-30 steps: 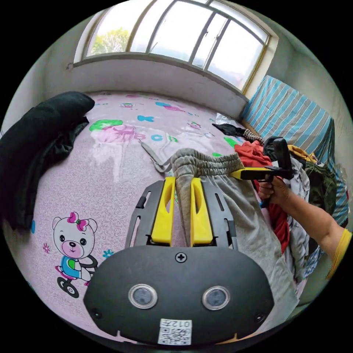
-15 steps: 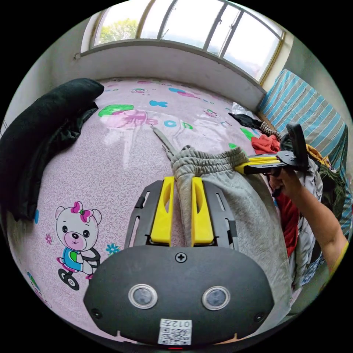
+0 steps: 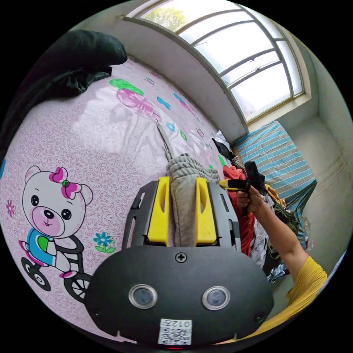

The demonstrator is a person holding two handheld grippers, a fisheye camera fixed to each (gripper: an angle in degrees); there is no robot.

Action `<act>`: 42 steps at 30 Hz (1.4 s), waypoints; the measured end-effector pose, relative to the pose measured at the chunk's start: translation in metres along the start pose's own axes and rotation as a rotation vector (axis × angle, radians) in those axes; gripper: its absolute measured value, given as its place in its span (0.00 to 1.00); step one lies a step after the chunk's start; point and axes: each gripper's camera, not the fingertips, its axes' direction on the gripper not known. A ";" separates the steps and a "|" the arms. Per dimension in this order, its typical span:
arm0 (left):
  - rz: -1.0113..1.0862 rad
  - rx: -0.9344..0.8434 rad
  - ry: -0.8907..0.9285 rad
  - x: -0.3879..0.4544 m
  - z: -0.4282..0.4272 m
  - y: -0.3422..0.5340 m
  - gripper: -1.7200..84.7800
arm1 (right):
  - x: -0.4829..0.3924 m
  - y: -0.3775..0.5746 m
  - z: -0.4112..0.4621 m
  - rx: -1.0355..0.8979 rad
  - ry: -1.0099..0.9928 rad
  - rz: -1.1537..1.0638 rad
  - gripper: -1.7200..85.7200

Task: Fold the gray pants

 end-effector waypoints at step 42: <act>0.433 -0.417 -0.325 0.236 0.112 -0.088 0.02 | -0.192 0.318 0.134 0.372 0.736 -0.007 0.02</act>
